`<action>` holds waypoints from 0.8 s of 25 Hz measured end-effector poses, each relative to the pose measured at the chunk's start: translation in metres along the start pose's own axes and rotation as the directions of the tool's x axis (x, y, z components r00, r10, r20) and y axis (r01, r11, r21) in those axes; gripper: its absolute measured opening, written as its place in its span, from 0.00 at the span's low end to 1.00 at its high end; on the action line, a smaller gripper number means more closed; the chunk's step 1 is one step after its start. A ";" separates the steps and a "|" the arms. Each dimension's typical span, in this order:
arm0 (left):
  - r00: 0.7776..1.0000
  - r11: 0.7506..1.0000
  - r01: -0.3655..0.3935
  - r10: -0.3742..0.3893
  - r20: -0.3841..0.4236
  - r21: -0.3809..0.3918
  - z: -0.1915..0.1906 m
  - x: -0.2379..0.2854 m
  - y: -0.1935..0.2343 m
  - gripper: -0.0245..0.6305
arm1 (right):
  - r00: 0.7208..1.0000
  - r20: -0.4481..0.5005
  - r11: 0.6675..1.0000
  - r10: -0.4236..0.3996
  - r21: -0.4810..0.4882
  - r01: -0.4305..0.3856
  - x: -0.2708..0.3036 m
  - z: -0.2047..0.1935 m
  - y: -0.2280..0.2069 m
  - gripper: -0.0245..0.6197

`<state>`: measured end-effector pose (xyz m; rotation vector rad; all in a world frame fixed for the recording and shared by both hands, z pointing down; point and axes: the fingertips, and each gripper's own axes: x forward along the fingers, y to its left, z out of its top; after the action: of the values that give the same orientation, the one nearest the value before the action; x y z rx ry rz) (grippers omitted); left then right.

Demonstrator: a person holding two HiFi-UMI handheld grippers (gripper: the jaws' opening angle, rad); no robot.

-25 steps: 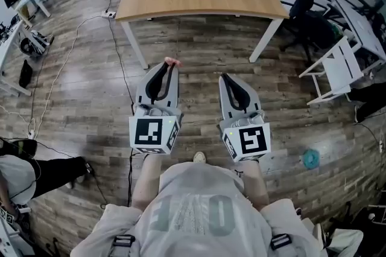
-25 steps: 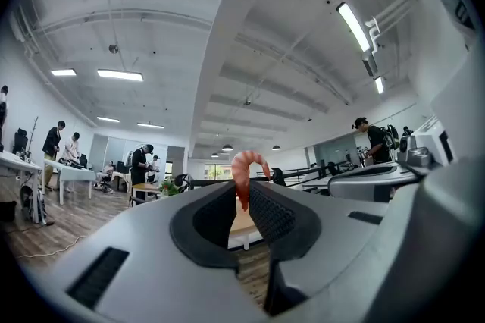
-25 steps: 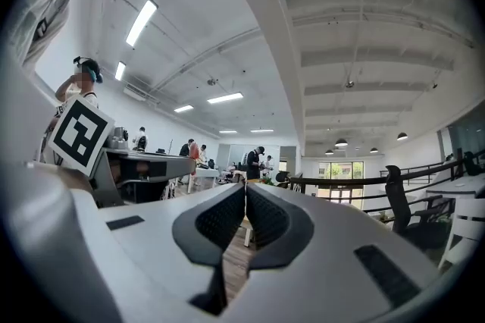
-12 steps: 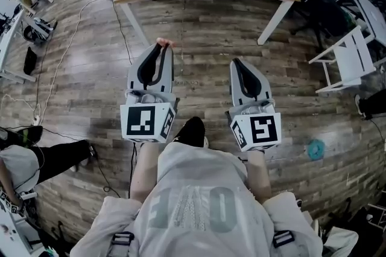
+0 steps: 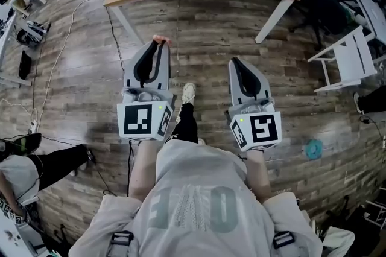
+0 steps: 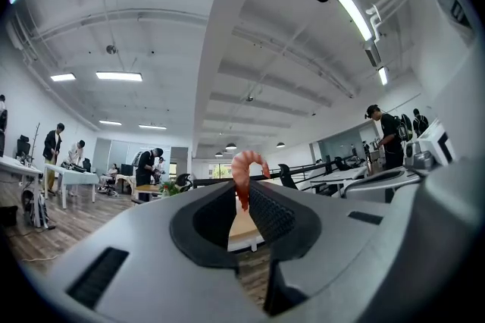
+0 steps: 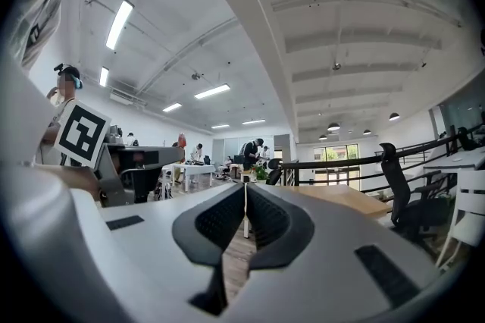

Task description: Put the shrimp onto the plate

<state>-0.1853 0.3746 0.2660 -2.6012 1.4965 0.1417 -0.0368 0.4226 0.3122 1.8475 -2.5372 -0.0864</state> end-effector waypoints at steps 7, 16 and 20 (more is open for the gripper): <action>0.999 1.000 0.008 -0.008 -0.032 -0.010 -0.014 0.064 0.033 0.12 | 1.000 -0.003 0.999 -0.001 0.032 0.001 0.065 0.004 -0.029 0.07; 0.999 1.000 -0.021 0.020 -0.035 -0.024 -0.028 0.167 0.102 0.12 | 0.999 -0.003 0.999 0.037 -0.004 -0.037 0.191 0.008 -0.055 0.07; 0.999 0.999 -0.048 0.048 -0.013 -0.019 -0.027 0.211 0.142 0.12 | 0.998 -0.014 0.997 0.061 -0.036 -0.061 0.254 0.014 -0.060 0.07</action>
<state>-0.2023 0.1196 0.2507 -2.5872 1.5702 0.1459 -0.0583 0.1635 0.2872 1.7512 -2.5631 -0.1193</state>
